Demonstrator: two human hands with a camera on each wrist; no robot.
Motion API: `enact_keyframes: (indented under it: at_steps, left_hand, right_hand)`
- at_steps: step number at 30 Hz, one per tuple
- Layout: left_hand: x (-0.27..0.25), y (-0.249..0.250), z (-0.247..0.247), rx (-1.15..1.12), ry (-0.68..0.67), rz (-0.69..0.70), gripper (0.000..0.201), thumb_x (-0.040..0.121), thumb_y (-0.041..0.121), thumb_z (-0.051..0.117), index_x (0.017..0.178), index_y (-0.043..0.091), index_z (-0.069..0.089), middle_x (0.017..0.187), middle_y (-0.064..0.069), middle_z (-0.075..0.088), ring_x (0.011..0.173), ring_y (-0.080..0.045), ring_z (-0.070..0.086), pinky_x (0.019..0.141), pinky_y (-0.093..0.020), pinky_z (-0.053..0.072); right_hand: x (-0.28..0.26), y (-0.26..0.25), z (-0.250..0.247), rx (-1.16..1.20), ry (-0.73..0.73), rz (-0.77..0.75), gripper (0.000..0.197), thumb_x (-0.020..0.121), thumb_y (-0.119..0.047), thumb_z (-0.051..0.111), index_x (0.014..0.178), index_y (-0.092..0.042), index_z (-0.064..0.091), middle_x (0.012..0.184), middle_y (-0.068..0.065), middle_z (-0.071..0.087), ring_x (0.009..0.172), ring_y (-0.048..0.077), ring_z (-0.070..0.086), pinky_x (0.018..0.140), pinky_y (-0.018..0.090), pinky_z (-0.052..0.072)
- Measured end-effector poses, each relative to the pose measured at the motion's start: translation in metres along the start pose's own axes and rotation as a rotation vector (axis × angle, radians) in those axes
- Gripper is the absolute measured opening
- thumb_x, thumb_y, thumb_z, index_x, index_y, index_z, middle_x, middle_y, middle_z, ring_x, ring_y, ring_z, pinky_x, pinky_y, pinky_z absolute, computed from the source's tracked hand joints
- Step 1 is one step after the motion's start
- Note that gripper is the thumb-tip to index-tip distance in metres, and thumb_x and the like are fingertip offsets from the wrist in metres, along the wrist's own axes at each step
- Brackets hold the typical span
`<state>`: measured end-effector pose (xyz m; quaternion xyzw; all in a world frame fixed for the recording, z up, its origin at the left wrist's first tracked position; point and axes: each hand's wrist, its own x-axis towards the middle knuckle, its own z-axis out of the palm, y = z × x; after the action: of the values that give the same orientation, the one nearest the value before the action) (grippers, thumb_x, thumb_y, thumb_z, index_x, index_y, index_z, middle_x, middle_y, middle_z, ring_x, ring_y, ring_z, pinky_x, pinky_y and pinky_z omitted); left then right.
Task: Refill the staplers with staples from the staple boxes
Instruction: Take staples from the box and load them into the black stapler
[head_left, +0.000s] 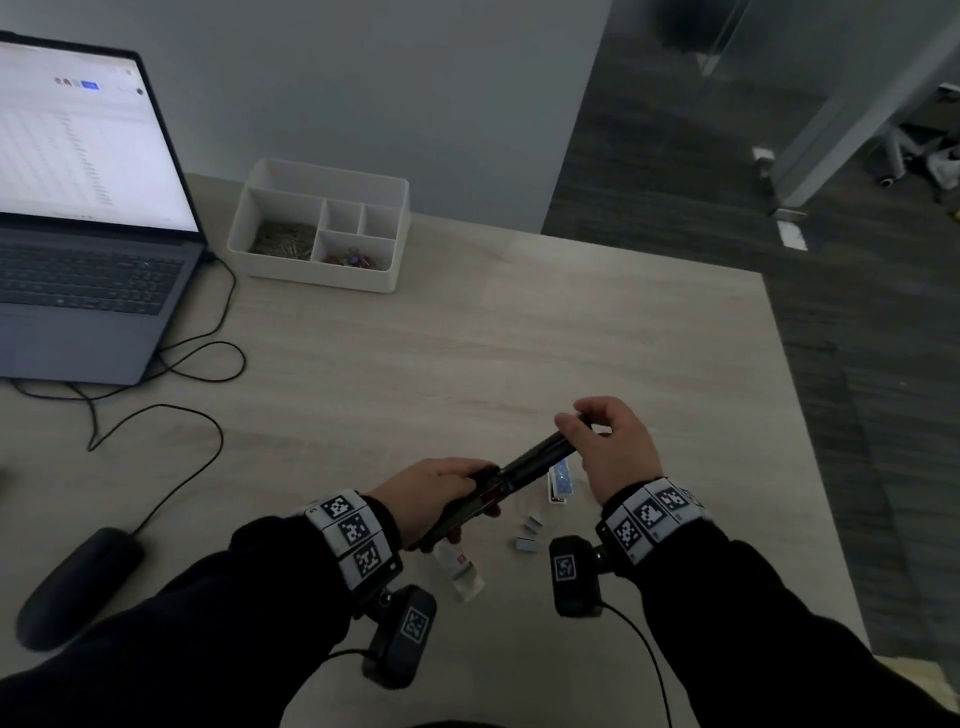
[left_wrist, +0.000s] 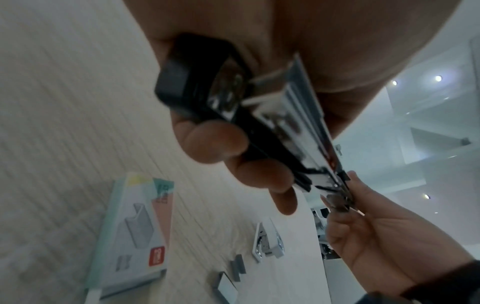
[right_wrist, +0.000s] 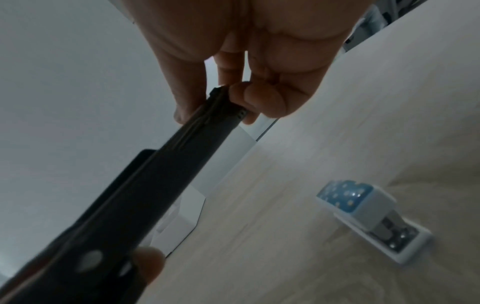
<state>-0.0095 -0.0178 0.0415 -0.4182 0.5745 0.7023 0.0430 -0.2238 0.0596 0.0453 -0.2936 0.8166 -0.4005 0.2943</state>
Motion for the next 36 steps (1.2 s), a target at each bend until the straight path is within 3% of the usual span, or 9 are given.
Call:
enact_keyframes:
  at_steps: [4,6,8,10,12,14,21,28,36]
  left_hand:
    - [-0.003,-0.006,-0.001,-0.072,-0.025,0.021,0.039,0.097,0.016,0.044,0.132,0.032,0.052,0.102,-0.006,0.077,0.060,-0.022,0.060,0.045,-0.030,0.046]
    - [-0.004,-0.010,-0.001,-0.125,-0.026,0.010,0.046,0.094,0.015,0.048,0.135,0.035,0.048,0.104,-0.008,0.076,0.063,-0.023,0.061,0.046,-0.030,0.047]
    - [-0.006,-0.014,-0.001,-0.192,0.013,0.004,0.046,0.095,0.012,0.048,0.135,0.036,0.048,0.107,-0.011,0.075,0.064,-0.023,0.061,0.048,-0.031,0.047]
    - [-0.006,-0.017,-0.001,-0.272,0.087,-0.006,0.043,0.096,0.012,0.047,0.133,0.034,0.049,0.108,-0.015,0.073,0.065,-0.025,0.062,0.049,-0.032,0.046]
    - [-0.005,-0.021,-0.003,-0.358,0.148,-0.019,0.040,0.097,0.012,0.045,0.131,0.033,0.049,0.107,-0.015,0.072,0.063,-0.026,0.061,0.047,-0.030,0.046]
    - [-0.004,-0.023,-0.005,-0.444,0.195,-0.036,0.038,0.098,0.012,0.041,0.129,0.032,0.049,0.104,-0.014,0.071,0.060,-0.025,0.059,0.046,-0.030,0.044]
    - [-0.008,-0.030,-0.003,-0.663,0.276,-0.080,0.031,0.097,0.033,0.047,0.127,0.028,0.056,0.094,-0.009,0.068,0.052,-0.020,0.054,0.046,-0.025,0.041]
    - [-0.011,-0.030,0.003,-0.726,0.289,-0.119,0.031,0.093,0.043,0.051,0.115,0.024,0.063,0.094,-0.008,0.070,0.053,-0.019,0.054,0.046,-0.026,0.042]
    - [-0.010,-0.028,0.005,-0.715,0.288,-0.127,0.032,0.094,0.045,0.050,0.116,0.026,0.063,0.096,-0.008,0.071,0.055,-0.019,0.055,0.048,-0.027,0.043]
  right_hand:
    - [-0.001,0.001,0.006,-0.008,-0.043,-0.017,0.013,0.088,-0.046,0.061,0.097,-0.037,0.064,0.110,-0.005,0.065,0.091,0.018,0.066,0.086,0.049,0.058]
    - [-0.002,0.003,0.008,-0.016,-0.076,-0.027,0.027,0.090,-0.050,0.054,0.113,-0.037,0.060,0.123,-0.005,0.057,0.102,0.019,0.064,0.089,0.047,0.057]
    - [-0.004,0.006,0.006,-0.037,-0.039,-0.034,0.040,0.090,-0.049,0.054,0.127,-0.033,0.054,0.124,-0.006,0.053,0.095,0.017,0.063,0.083,0.039,0.057]
    - [-0.010,0.009,0.005,-0.107,-0.016,-0.089,0.027,0.091,-0.037,0.060,0.116,-0.028,0.059,0.110,-0.003,0.057,0.079,0.013,0.060,0.070,0.027,0.053]
    - [-0.015,0.016,0.009,-0.266,-0.120,-0.167,0.010,0.089,-0.026,0.064,0.099,-0.024,0.066,0.096,-0.001,0.064,0.071,0.015,0.059,0.066,0.023,0.049]
    - [-0.022,0.026,0.015,-0.515,-0.320,-0.233,0.009,0.089,-0.024,0.063,0.094,-0.020,0.070,0.092,-0.001,0.068,0.078,0.017,0.060,0.075,0.028,0.050]
    - [-0.042,0.061,0.028,-0.791,-0.649,-0.260,0.031,0.083,-0.038,0.067,0.108,-0.021,0.065,0.112,0.002,0.059,0.106,0.020,0.057,0.094,0.031,0.046]
    - [-0.042,0.075,0.028,-0.800,-0.631,-0.311,0.014,0.084,-0.025,0.058,0.094,-0.017,0.063,0.104,0.004,0.061,0.100,0.027,0.060,0.084,0.030,0.046]
    - [-0.047,0.076,0.023,-0.688,-0.611,-0.320,0.026,0.086,-0.020,0.054,0.110,-0.019,0.063,0.104,0.003,0.060,0.096,0.025,0.060,0.084,0.031,0.048]
